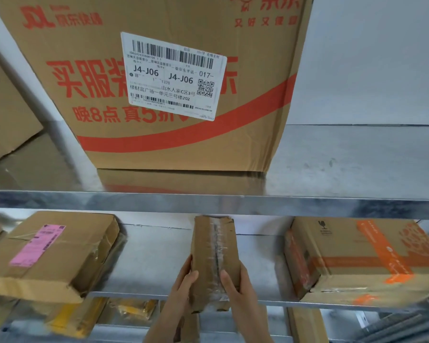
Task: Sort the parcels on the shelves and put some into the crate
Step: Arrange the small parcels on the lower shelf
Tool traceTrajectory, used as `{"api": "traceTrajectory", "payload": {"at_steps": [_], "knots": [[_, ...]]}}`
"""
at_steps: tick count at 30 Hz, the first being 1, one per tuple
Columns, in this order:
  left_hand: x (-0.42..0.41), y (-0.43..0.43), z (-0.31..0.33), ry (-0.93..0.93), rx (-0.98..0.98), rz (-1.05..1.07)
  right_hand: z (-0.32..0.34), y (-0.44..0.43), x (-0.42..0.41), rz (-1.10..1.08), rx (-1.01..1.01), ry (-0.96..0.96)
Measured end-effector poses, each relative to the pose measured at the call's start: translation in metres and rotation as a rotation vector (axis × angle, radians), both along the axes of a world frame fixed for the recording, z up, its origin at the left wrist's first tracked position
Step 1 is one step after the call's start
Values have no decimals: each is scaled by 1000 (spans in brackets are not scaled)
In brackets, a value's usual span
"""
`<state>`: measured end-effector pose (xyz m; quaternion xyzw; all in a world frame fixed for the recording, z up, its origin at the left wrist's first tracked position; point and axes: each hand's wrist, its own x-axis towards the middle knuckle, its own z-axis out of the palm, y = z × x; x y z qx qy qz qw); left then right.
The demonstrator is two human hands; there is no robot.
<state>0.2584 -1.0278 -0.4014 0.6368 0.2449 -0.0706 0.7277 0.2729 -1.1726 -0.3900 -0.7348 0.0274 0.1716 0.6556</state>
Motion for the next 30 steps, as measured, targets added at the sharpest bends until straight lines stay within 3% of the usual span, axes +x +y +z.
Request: {"api": "traceTrajectory", "payload": {"at_steps": [5, 7, 10, 15, 22, 30], "knots": [[-23, 19, 15, 31, 95, 4, -7, 20, -2, -19, -46, -37], [-26, 23, 29, 73, 291, -80, -12, 24, -5, -49, -88, -39], [-19, 20, 44, 61, 734, -153, -10, 27, -8, -73, -75, -34], [12, -22, 70, 126, 999, -130, -7, 26, -6, -118, 29, -3], [41, -42, 64, 282, 1007, -211, -7, 3, -3, -109, 213, 156], [36, -48, 56, 301, 1151, -207, -20, 4, -8, -47, 200, 153]]}}
